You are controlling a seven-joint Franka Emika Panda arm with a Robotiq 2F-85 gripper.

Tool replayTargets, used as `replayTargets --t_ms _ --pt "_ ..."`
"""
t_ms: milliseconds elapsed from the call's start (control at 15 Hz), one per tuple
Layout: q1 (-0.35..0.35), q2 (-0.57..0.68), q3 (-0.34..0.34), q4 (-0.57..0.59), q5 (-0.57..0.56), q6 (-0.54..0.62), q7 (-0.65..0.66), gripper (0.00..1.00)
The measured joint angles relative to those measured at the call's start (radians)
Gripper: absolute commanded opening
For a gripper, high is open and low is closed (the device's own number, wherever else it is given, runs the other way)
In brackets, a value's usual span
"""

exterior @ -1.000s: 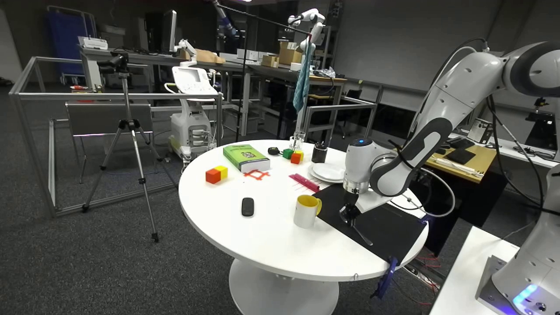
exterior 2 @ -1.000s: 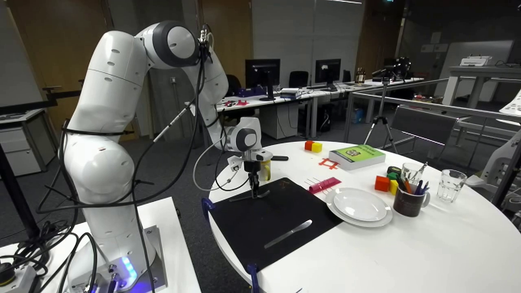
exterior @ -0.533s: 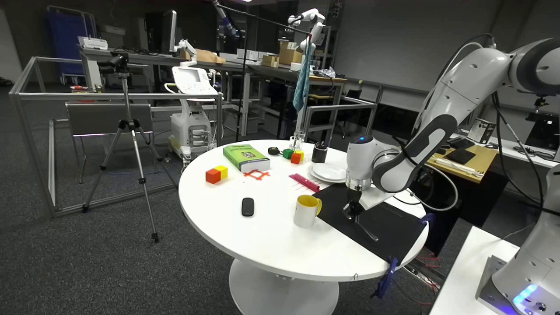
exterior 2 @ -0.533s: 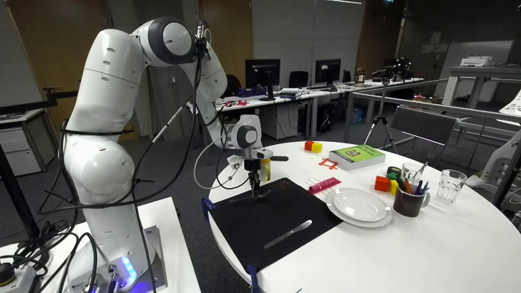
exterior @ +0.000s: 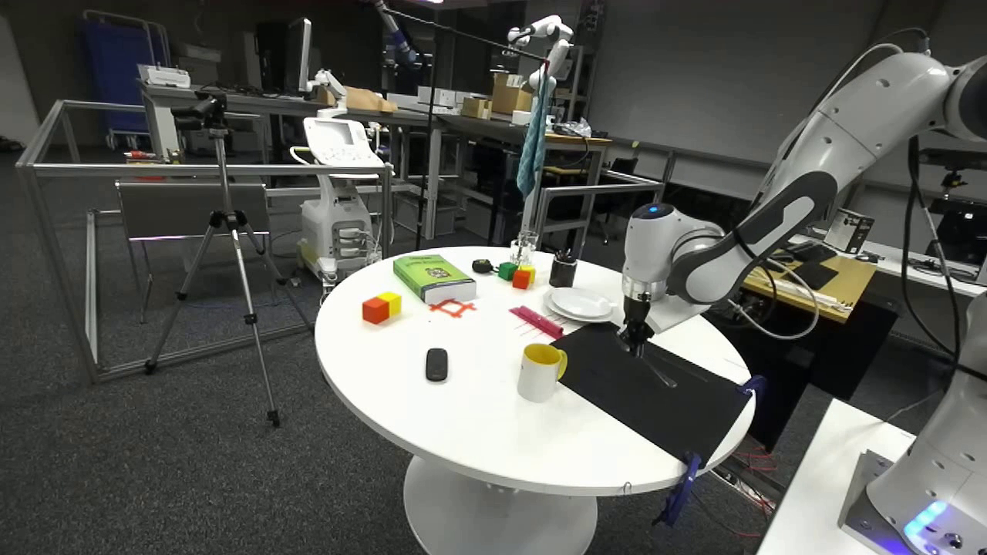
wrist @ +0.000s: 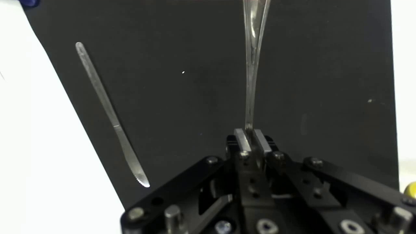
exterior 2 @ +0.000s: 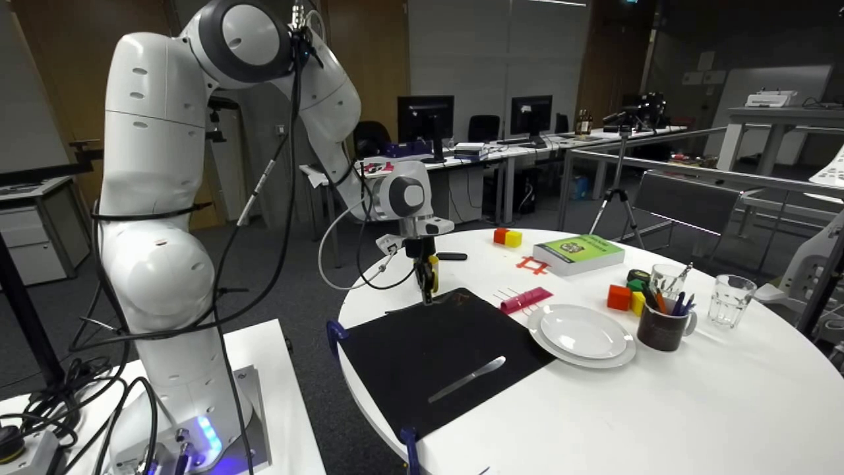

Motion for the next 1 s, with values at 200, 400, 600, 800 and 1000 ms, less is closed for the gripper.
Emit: replayTargets --t_ms 200,400,600,800,1000 --pt "-0.045 -0.061 0.001 -0.004 -0.012 -0.039 -0.013 0.02" --pt "-0.094 -0.111 0.003 -0.004 -0.012 -0.072 -0.040 0.02" --pt "-0.140 -0.154 0.005 -0.001 -0.012 -0.095 -0.064 0.02" --pt "-0.180 -0.186 0.009 0.002 -0.010 -0.098 -0.090 0.07" --pt "-0.197 -0.196 0.010 0.003 -0.010 -0.098 -0.103 0.07"
